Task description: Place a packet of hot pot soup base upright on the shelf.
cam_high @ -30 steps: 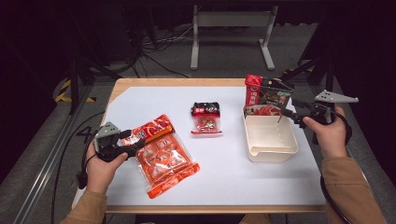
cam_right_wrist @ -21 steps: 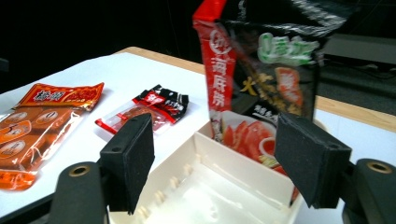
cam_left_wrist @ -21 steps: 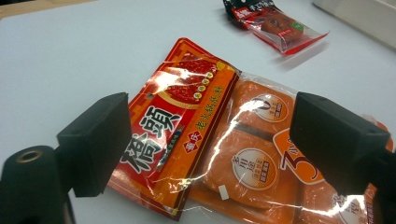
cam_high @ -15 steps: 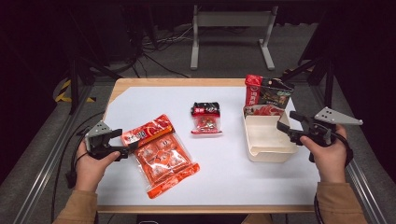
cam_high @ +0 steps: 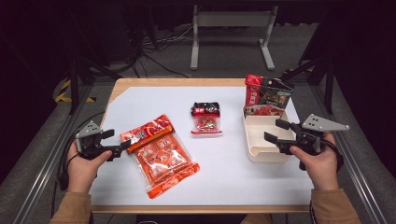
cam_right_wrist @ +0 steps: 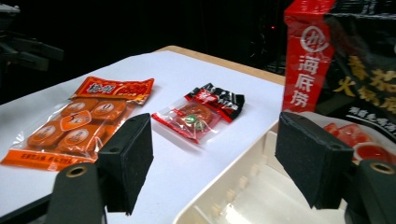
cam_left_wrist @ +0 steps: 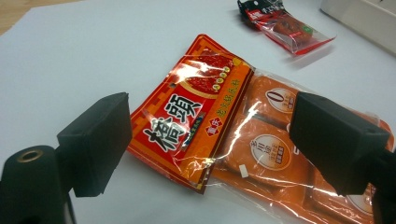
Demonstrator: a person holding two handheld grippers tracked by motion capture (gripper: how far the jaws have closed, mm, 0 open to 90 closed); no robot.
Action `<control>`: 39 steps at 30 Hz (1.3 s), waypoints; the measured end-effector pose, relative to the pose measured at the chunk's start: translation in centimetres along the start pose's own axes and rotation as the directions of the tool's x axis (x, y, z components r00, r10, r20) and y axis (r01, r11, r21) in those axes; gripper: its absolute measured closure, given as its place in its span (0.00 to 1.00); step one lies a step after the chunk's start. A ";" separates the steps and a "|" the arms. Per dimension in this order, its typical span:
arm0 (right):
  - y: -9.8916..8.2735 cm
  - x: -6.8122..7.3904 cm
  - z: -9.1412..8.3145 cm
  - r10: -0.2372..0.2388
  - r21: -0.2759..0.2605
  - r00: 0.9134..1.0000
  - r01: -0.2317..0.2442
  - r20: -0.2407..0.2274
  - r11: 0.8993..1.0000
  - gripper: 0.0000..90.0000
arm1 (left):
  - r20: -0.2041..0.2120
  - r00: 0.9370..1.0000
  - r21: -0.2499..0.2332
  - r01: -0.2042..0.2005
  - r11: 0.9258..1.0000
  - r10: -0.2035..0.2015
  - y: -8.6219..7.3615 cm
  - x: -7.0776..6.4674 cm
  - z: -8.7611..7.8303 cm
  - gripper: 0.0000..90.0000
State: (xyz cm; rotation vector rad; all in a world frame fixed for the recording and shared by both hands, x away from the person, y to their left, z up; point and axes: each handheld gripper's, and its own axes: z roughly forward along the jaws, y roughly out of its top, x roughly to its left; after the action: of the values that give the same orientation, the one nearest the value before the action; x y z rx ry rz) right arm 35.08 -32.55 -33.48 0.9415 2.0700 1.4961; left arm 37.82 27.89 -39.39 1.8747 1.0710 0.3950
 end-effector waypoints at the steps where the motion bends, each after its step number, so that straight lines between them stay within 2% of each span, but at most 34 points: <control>1: 0.0 0.2 0.1 -0.002 0.002 1.000 0.002 -0.003 1.000 0.31 | -0.011 1.000 -0.004 -0.001 1.000 0.001 0.0 0.2 0.0 0.16; 4: -0.5 1.3 0.5 -0.007 0.009 0.999 0.007 -0.034 1.000 0.31 | -0.019 1.000 -0.012 0.012 1.000 -0.012 -0.1 0.5 -0.1 0.17; 8: -1.1 2.2 1.1 -0.008 0.003 0.999 0.008 -0.053 1.000 0.32 | -0.020 0.999 -0.024 0.027 0.999 -0.028 -0.1 0.9 0.0 0.17; 10: -1.5 2.6 1.6 -0.012 0.013 0.998 0.013 -0.063 1.000 0.33 | -0.021 0.998 -0.041 0.052 0.998 -0.053 0.0 1.0 0.1 0.18; 14: -2.0 3.3 2.3 -0.012 0.016 0.997 0.013 -0.081 1.000 0.33 | -0.050 0.995 -0.091 0.080 0.993 -0.085 0.0 1.3 0.3 0.19; 19: -2.3 3.8 2.7 -0.018 0.024 0.995 0.020 -0.097 1.000 0.33 | -0.069 0.993 -0.105 0.091 0.990 -0.099 0.0 1.6 1.0 0.19; 22: -2.5 4.2 3.2 -0.021 0.025 0.994 0.024 -0.110 0.999 0.33 | -0.103 0.988 -0.116 0.102 0.988 -0.114 0.0 1.8 1.3 0.19; 24: -2.6 4.4 3.5 -0.026 0.035 0.993 0.030 -0.115 0.999 0.32 | -0.154 0.983 -0.116 0.080 0.990 -0.097 -0.1 1.8 1.5 0.20; 25: -2.7 4.4 3.6 -0.030 0.038 0.993 0.035 -0.118 0.999 0.32 | -0.165 0.982 -0.109 0.075 0.991 -0.092 -0.1 1.9 1.7 0.20; 27: -2.9 4.5 4.0 -0.026 0.043 0.991 0.032 -0.128 0.999 0.32 | -0.158 0.982 -0.108 0.084 0.991 -0.100 -0.2 2.0 2.0 0.20; 34: -3.4 4.9 4.7 -0.029 0.058 0.989 0.038 -0.148 0.998 0.32 | -0.172 0.978 -0.105 0.100 0.990 -0.117 -0.5 2.7 2.7 0.17; 39: -3.6 5.1 5.0 -0.027 0.068 0.988 0.038 -0.153 0.997 0.32 | -0.157 0.978 -0.084 0.122 0.989 -0.134 -0.8 3.4 3.8 0.16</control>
State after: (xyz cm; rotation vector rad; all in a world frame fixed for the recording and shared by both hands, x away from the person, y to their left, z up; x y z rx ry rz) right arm 34.00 -26.26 -38.25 0.8384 2.2476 1.5293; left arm 41.74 28.71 -42.58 1.7200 1.2619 0.5124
